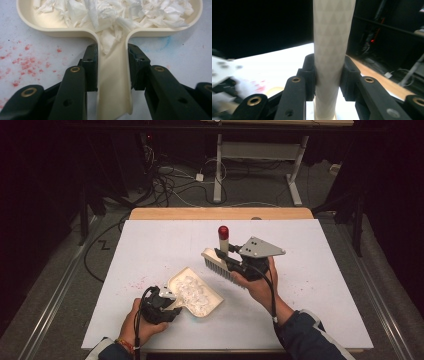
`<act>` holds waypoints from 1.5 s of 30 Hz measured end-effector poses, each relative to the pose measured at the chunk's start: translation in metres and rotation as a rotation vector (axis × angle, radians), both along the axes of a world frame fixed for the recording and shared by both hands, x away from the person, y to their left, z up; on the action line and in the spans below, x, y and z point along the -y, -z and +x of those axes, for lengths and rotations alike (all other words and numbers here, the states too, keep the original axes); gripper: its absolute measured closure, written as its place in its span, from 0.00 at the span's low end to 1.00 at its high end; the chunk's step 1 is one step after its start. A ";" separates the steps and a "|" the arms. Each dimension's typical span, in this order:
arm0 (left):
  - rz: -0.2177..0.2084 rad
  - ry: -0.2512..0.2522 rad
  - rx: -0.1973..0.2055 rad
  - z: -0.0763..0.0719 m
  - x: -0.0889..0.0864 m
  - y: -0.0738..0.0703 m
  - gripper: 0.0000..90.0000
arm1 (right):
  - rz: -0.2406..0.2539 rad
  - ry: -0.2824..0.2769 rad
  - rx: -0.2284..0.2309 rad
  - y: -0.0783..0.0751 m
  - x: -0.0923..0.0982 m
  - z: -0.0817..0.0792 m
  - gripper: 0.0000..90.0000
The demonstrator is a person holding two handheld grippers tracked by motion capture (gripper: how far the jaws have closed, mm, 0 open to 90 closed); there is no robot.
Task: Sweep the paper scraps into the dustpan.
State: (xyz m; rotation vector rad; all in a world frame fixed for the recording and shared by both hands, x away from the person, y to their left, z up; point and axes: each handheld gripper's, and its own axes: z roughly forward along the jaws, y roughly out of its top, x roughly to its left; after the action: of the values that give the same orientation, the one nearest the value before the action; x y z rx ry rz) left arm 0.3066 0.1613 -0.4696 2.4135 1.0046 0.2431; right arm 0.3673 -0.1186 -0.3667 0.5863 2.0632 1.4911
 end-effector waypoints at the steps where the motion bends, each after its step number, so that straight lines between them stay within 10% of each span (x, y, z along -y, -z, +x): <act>1: 0.000 0.001 0.000 0.000 0.000 0.000 0.70 | -0.004 0.008 0.008 0.003 -0.002 0.006 0.78; 11: -0.008 -0.020 0.001 0.002 -0.008 0.001 0.70 | -0.054 0.039 0.015 0.039 -0.029 0.045 0.78; 24: -0.001 -0.019 -0.007 0.002 -0.012 0.000 0.70 | -0.066 -0.195 -0.030 0.042 -0.058 0.008 0.78; 30: 0.005 -0.028 -0.009 0.000 -0.014 0.000 0.70 | -0.025 -0.257 -0.045 0.027 -0.048 -0.008 0.78; 45: 0.002 -0.043 -0.007 -0.001 -0.014 0.000 0.70 | -0.007 -0.157 -0.030 0.011 0.003 -0.012 0.78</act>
State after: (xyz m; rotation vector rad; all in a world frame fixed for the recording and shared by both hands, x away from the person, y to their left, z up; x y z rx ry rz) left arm 0.3055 0.1749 -0.4697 2.3981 1.0615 0.2508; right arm 0.3555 -0.1217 -0.3779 0.4551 2.1798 1.5710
